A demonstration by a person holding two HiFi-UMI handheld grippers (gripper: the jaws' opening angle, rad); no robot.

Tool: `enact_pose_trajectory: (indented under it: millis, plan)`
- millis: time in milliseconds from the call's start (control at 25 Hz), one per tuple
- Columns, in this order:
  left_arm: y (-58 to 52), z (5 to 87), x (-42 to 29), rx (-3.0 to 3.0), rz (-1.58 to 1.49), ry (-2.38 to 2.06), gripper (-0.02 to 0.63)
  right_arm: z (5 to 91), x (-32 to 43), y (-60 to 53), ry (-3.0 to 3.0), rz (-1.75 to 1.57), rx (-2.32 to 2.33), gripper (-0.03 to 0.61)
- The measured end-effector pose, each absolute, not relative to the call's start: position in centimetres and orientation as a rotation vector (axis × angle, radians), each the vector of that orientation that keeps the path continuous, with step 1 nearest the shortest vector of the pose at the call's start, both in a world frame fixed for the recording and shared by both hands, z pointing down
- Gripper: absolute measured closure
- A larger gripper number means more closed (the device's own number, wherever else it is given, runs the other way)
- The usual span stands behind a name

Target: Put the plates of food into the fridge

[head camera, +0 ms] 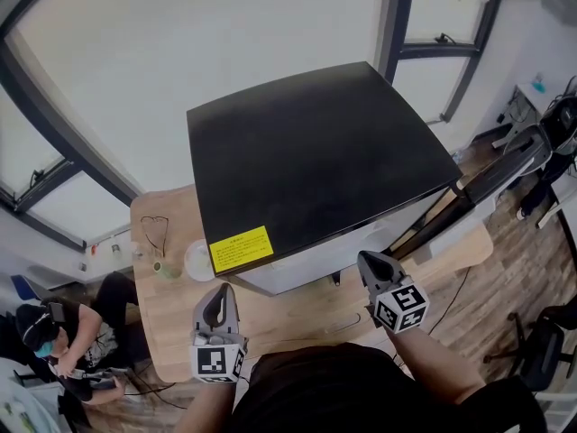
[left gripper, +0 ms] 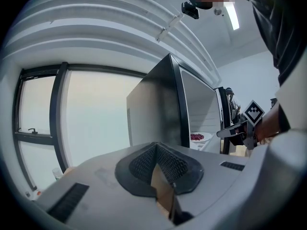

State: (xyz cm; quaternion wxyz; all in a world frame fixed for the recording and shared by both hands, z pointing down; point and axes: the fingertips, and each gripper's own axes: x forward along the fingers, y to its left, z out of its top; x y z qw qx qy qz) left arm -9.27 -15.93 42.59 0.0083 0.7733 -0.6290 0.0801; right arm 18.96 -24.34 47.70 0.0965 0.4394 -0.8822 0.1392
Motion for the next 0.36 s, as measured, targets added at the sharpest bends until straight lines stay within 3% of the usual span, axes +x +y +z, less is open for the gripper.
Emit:
enact_pose_trajectory:
  millis: [360]
  plan:
    - [-16.2,42.2,-8.1,2.399,0.189,-1.946,0.609,48.3,19.0,-24.7,-2.612,0.418,1.28,0.557]
